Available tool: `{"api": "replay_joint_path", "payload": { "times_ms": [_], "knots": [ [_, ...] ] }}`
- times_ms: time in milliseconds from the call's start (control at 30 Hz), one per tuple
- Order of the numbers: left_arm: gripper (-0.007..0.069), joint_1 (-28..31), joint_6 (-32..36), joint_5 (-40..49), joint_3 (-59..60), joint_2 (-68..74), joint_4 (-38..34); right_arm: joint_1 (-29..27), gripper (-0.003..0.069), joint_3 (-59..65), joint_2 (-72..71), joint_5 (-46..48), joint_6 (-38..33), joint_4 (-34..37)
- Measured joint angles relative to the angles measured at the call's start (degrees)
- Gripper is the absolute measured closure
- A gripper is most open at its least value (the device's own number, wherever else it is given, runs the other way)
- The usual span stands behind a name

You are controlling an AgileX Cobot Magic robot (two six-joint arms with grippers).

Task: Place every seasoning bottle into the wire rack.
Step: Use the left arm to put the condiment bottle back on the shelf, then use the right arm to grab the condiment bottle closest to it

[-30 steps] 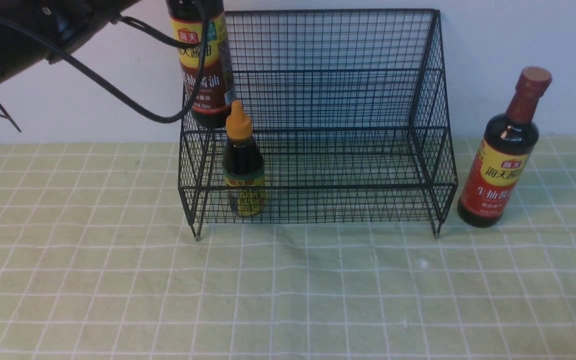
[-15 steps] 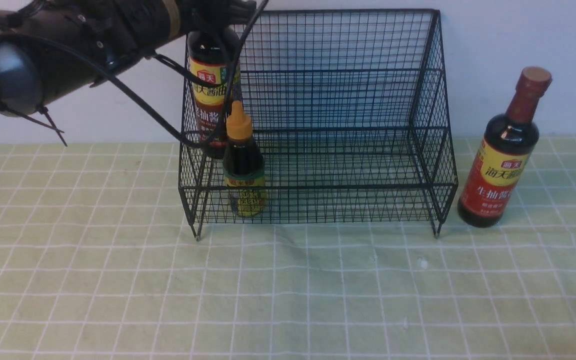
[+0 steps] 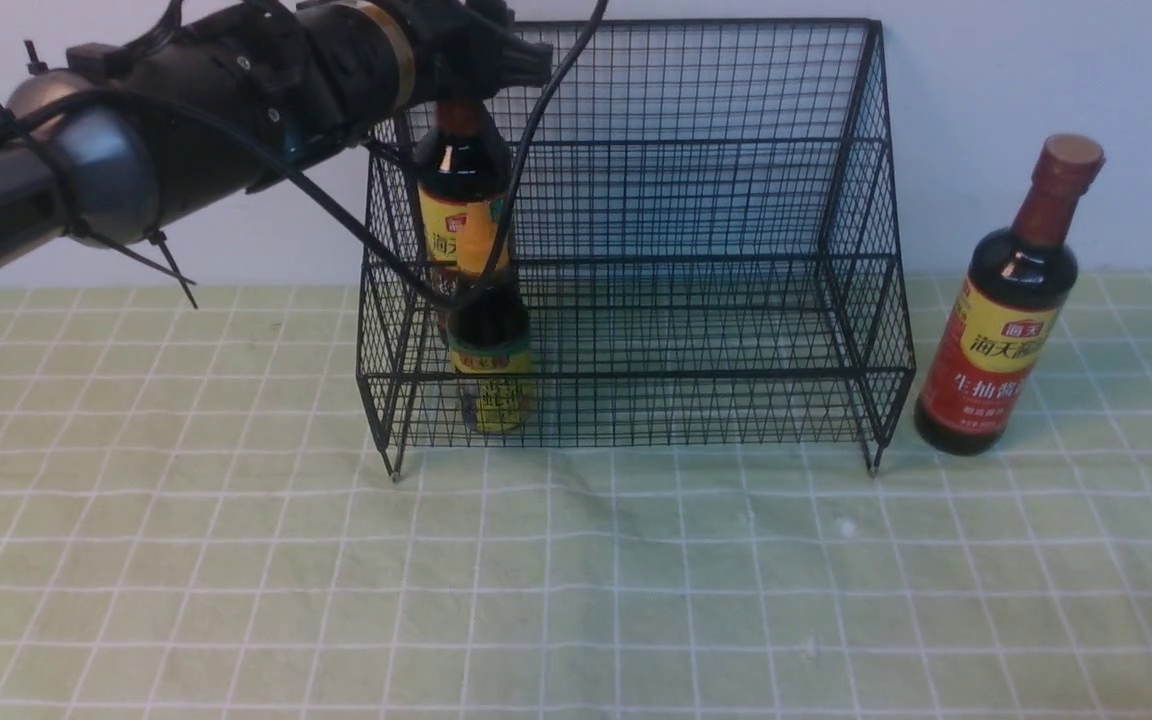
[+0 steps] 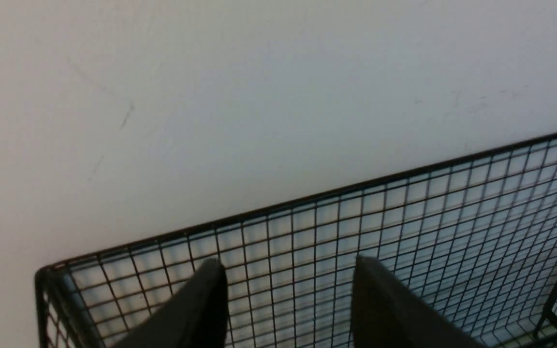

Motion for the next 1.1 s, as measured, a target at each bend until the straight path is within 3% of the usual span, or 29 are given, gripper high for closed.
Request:
{"api": "replay_joint_path", "payload": {
  "times_ms": [167,500,600,767,867,900,1033,1100],
  "knots": [
    [0.0249,-0.1,-1.5,1.0,-0.1,-0.3,0.1,0.0,0.0673,0.0,0.0,0.0,0.0,0.0],
    [0.0256,-0.1,-1.9,6.0,-0.1,-8.5,0.1,0.0,0.0673,0.0,0.0,0.0,0.0,0.0],
    [0.0295,-0.1,-1.9,9.9,-0.1,-12.2,-0.5,0.0,0.0673,0.0,0.0,0.0,0.0,0.0],
    [0.0454,-0.1,1.3,21.3,-0.1,-19.1,-3.6,0.0,0.0673,0.0,0.0,0.0,0.0,0.0],
    [0.0571,-0.1,10.8,31.4,-0.2,-22.5,-7.7,0.0,0.0673,0.0,0.0,0.0,0.0,0.0],
    [0.0607,-0.1,18.8,38.3,-0.3,-24.3,-12.2,0.0,0.0673,0.0,0.0,0.0,0.0,0.0],
    [0.0631,-0.1,38.2,57.0,-0.3,-27.7,-27.2,0.0,0.0673,0.0,0.0,0.0,0.0,0.0],
    [0.0631,-0.1,41.5,62.1,-0.3,-28.9,-32.1,0.0,0.0673,0.0,0.0,0.0,0.0,0.0]
  ]
}}
